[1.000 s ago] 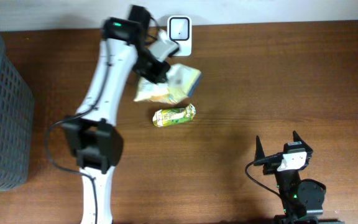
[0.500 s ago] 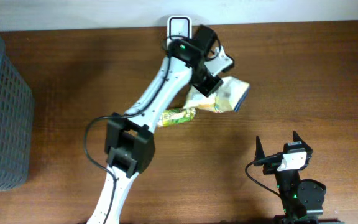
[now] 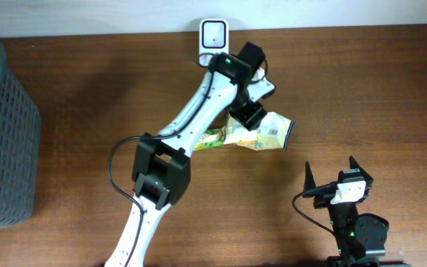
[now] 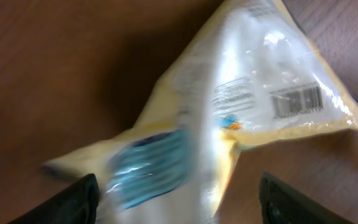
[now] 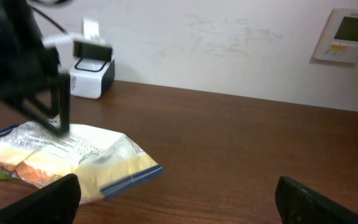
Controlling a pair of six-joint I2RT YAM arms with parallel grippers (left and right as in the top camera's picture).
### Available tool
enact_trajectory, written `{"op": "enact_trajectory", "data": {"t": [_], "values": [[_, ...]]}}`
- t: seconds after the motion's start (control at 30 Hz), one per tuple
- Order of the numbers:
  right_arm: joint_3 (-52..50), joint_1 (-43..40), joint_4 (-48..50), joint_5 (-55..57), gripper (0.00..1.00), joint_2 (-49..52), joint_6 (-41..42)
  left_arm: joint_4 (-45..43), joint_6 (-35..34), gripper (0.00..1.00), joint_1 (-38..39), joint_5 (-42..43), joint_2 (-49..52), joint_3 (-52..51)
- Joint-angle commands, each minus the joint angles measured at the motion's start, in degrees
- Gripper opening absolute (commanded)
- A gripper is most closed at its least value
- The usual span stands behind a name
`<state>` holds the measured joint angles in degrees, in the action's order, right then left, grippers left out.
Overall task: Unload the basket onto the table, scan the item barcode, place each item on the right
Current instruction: 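Place the white-yellow bag beside the snack pack and release, then reach the left gripper into the basket and grasp a small green box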
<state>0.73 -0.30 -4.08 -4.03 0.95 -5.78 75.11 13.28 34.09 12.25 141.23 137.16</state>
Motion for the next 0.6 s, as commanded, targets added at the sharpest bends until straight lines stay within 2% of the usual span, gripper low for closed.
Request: {"op": "enact_trajectory", "data": {"t": [0.0,0.07,0.13,0.27,0.3,0.33,0.47,0.57], "values": [[-0.4,-0.1,-0.1,-0.3,0.99,-0.2,0.2,2.4,-5.1,0.8,-8.9,-4.0,-9.3,16.2],[-0.4,-0.1,-0.1,-0.3,0.99,-0.2,0.2,3.6,-8.1,0.8,-14.4,-8.1,-13.0,22.6],[-0.4,-0.1,-0.1,-0.3,0.99,-0.2,0.2,6.4,-12.3,0.8,-23.7,-14.5,-17.3,27.6],[-0.4,-0.1,-0.1,-0.3,0.99,-0.2,0.2,15.9,-22.8,0.74,-44.4,-25.3,-21.6,28.3],[-0.4,-0.1,-0.1,-0.3,0.99,-0.2,0.2,19.3,-26.4,0.73,-51.8,-26.7,-21.4,28.2],[-0.4,-0.1,-0.1,-0.3,0.99,-0.2,0.2,21.1,-28.3,0.73,-55.8,-26.6,-21.2,28.2],[-0.4,-0.1,-0.1,-0.3,0.99,-0.2,0.2,21.6,-31.1,0.73,-70.7,-25.0,-20.8,23.3],[-0.4,-0.1,-0.1,-0.3,0.99,-0.2,0.2,20.6,-31.4,0.73,-78.2,-27.7,-20.7,13.1]]}}
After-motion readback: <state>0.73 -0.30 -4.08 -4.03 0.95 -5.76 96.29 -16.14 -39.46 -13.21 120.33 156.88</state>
